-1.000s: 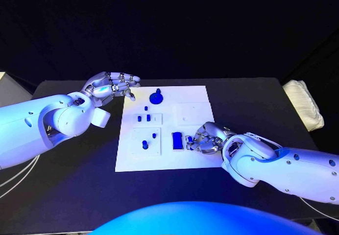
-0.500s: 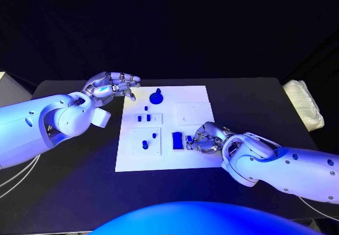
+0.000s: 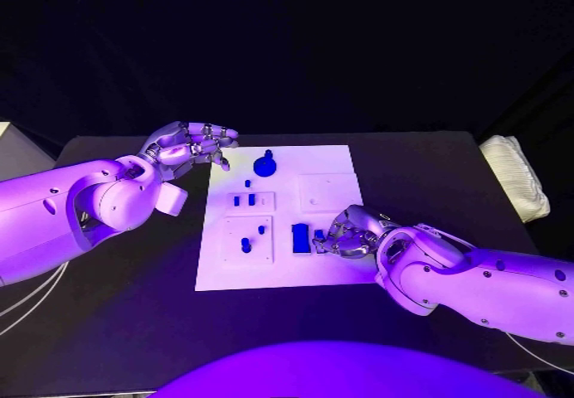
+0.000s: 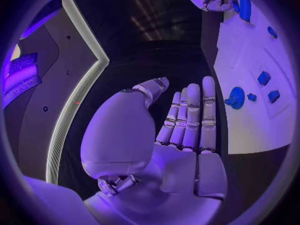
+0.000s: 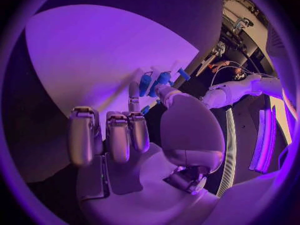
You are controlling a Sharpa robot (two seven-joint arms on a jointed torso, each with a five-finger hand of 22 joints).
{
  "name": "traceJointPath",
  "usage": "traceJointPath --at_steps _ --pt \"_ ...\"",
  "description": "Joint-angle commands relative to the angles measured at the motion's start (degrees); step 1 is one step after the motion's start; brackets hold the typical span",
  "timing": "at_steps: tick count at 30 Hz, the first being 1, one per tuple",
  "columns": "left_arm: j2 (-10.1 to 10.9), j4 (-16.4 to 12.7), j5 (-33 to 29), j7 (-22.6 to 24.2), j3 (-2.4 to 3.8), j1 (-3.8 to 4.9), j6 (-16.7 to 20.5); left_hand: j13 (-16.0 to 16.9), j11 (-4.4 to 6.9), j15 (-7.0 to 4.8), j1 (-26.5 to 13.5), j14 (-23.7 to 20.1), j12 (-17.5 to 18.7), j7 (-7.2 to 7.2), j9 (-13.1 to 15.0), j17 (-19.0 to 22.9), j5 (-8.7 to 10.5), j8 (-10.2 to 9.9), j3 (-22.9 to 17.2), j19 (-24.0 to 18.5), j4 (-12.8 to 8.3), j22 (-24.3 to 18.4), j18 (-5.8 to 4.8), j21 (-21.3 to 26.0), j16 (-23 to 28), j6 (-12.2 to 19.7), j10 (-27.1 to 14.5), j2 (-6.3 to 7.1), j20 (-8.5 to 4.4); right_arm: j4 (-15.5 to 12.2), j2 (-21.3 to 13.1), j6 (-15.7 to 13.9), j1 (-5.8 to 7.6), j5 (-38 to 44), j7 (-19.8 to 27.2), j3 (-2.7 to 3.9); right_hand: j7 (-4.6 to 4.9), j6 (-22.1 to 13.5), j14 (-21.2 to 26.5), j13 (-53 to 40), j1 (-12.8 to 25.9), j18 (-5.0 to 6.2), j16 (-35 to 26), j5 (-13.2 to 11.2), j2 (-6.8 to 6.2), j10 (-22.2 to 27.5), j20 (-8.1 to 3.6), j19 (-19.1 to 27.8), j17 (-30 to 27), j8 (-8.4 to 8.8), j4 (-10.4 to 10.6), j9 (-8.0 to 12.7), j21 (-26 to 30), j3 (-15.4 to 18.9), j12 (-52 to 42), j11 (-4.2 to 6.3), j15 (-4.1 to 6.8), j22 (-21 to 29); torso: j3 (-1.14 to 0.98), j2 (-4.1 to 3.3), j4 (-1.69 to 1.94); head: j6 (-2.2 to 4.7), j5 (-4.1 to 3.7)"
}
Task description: Assemble the parts on the task board
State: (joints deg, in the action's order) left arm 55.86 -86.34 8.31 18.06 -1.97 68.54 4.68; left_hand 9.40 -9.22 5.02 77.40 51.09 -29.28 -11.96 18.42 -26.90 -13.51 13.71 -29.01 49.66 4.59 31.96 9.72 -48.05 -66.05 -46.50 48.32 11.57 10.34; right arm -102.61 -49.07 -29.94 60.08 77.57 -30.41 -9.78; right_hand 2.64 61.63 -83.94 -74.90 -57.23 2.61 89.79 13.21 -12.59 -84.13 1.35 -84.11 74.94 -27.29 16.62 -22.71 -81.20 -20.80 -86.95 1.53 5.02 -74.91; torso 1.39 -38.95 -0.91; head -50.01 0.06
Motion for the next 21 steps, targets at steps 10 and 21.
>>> traceJointPath --at_steps 10,21 --pt "-0.17 0.06 0.24 0.31 0.02 0.02 -1.0 -0.1 0.17 0.09 -0.14 -0.45 -0.39 -0.65 -0.08 0.09 -0.27 -0.1 -0.03 0.34 0.39 -0.14 0.8 0.3 -0.25 0.53 -0.44 -0.34 0.1 -0.55 -0.24 -0.73 0.01 -0.85 2.24 0.0 0.03 -0.44 -5.89 -13.79 1.12 -0.83 -0.22 -0.01 0.14 -4.74 -0.22 -4.04 14.29 -0.3 0.02 -0.13 0.09 1.05 0.3 -0.07 0.0 -11.6 0.03 0.01 0.09 0.01 -0.17" --pt "-0.11 0.07 0.24 0.27 0.02 0.02 -1.02 -0.11 0.16 0.1 -0.18 -0.46 -0.43 -0.66 -0.08 0.1 -0.28 -0.1 -0.03 0.36 0.48 -0.17 0.79 0.35 -0.26 0.54 -0.46 -0.41 0.11 -1.67 -1.58 -0.71 -0.01 -1.41 3.09 -0.01 -0.05 -0.42 -5.92 -13.88 0.75 -0.87 -0.14 0.82 1.2 -4.82 -0.25 -4.09 14.43 -0.4 -0.11 -0.18 -0.1 1.28 0.09 0.0 0.04 -11.7 -0.01 0.01 -0.03 0.01 -0.09"
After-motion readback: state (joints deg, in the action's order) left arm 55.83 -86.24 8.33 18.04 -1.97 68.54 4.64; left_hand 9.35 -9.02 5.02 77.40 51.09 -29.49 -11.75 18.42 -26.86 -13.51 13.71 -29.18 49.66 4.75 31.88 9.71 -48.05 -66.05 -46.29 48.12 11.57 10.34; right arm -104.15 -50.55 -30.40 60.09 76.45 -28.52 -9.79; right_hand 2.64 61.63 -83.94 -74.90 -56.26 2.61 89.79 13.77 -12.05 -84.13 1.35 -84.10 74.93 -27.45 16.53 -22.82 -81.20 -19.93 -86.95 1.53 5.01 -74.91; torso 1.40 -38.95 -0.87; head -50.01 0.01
